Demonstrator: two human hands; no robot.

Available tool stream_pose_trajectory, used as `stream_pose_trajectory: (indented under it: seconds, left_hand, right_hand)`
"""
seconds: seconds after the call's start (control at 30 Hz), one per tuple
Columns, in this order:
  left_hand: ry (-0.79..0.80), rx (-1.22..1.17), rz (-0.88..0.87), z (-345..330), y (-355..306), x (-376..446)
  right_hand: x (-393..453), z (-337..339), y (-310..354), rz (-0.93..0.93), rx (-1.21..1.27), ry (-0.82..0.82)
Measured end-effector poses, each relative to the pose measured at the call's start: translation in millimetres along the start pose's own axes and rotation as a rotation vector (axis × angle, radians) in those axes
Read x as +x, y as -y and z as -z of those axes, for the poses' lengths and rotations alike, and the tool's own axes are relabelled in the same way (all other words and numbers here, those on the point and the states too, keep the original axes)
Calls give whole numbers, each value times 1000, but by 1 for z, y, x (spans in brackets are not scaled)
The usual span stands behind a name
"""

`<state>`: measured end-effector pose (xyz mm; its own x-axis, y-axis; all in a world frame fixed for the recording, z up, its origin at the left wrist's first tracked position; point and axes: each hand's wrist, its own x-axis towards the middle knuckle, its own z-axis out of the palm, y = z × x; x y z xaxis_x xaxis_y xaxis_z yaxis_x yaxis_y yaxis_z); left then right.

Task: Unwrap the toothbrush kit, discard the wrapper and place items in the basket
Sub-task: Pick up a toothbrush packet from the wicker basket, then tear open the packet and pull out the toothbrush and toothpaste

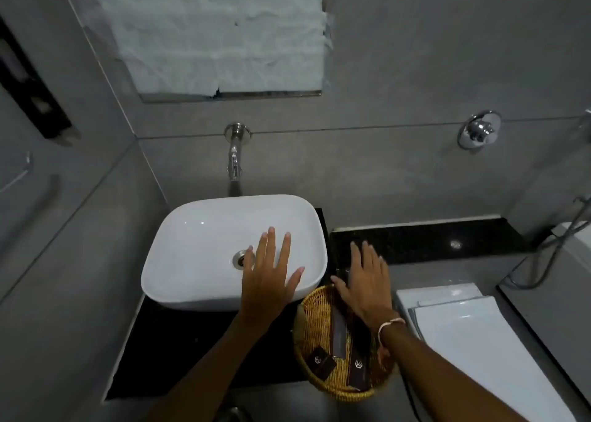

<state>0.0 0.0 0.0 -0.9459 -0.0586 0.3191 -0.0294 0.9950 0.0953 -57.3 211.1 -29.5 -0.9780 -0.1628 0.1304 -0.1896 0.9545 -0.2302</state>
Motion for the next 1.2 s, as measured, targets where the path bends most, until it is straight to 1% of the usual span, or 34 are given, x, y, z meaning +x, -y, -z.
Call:
stream_pose_trajectory:
  seconds: [0.03, 0.07, 0.17, 0.3, 0.33, 0.4, 0.47, 0.57, 0.63, 0.7, 0.8, 0.9, 1.03, 1.2]
  left_hand:
    - [67, -19, 20, -6, -3, -7]
    - [72, -36, 24, -13, -4, -12]
    - [127, -40, 0, -40, -5, -36]
    - [230, -33, 0, -50, -3, -45]
    - [236, -52, 2, -48, -3, -45]
    - [228, -172, 34, -39, -3, -42]
    - [187, -399, 121, -27, -4, -34]
    - [140, -897, 328, 0, -4, -16]
    - [112, -1086, 379, 16, 2, -5]
    - [127, -1234, 363, 27, 10, 3]
    - [111, -1289, 362, 35, 14, 8]
    - [65, -1339, 400, 35, 18, 7]
    - [-1, -1383, 404, 37, 25, -2]
    - [-65, -1557, 438, 43, 24, -11]
  right_hand:
    - [-9, -11, 0, -60, 48, 84]
    - [-17, -20, 1, -113, 113, 109]
    - [-38, -45, 4, -242, 191, 183]
    - [-46, -54, 11, -358, 376, 295]
    - [-47, -54, 12, -382, 429, 300]
    - [-46, -49, 12, -385, 511, 236]
    - [-38, -36, 9, -320, 606, 145]
    - [-20, -6, 4, -80, 628, 108]
    - [-5, 15, 2, 115, 540, 99]
    - [11, 34, 6, 270, 394, 74]
    - [30, 58, 16, 422, 173, 38]
    - [39, 74, 24, 512, 44, 11]
    - [42, 88, 36, 566, -47, 13]
    - [46, 116, 54, 605, -125, -43]
